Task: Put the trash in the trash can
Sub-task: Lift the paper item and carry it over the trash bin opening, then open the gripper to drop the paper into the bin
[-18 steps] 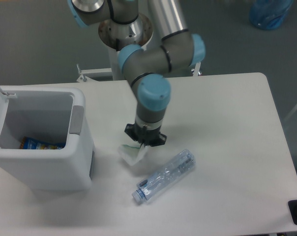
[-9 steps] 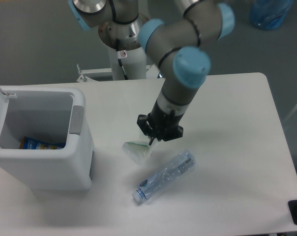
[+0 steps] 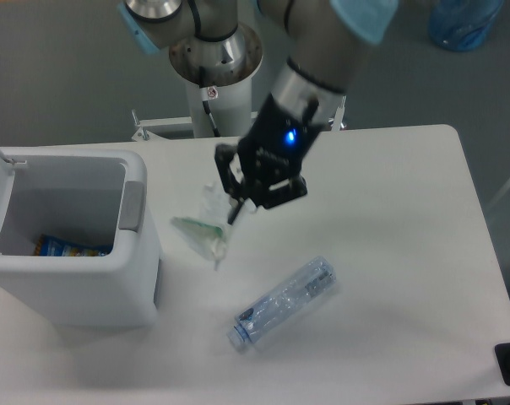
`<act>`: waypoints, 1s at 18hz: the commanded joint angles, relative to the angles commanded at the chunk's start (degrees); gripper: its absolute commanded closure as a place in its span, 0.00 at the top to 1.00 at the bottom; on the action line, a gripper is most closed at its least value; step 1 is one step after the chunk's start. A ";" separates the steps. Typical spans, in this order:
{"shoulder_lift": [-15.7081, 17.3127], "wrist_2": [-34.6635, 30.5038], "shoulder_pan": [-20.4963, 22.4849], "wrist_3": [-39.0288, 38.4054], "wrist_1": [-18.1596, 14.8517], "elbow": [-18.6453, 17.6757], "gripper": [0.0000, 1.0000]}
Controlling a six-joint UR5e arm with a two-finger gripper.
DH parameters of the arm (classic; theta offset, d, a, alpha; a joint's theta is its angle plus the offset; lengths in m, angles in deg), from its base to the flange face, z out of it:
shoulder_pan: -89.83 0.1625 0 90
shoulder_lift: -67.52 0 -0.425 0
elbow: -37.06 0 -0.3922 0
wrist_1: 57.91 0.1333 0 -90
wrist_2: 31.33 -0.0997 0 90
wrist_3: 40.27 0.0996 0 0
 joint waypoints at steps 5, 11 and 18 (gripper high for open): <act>2.74 -0.61 -6.76 -2.10 0.17 -1.94 0.00; 2.65 -0.61 -10.55 -3.87 0.88 -2.64 0.40; 2.39 -0.61 -11.08 -3.78 8.52 -6.59 0.95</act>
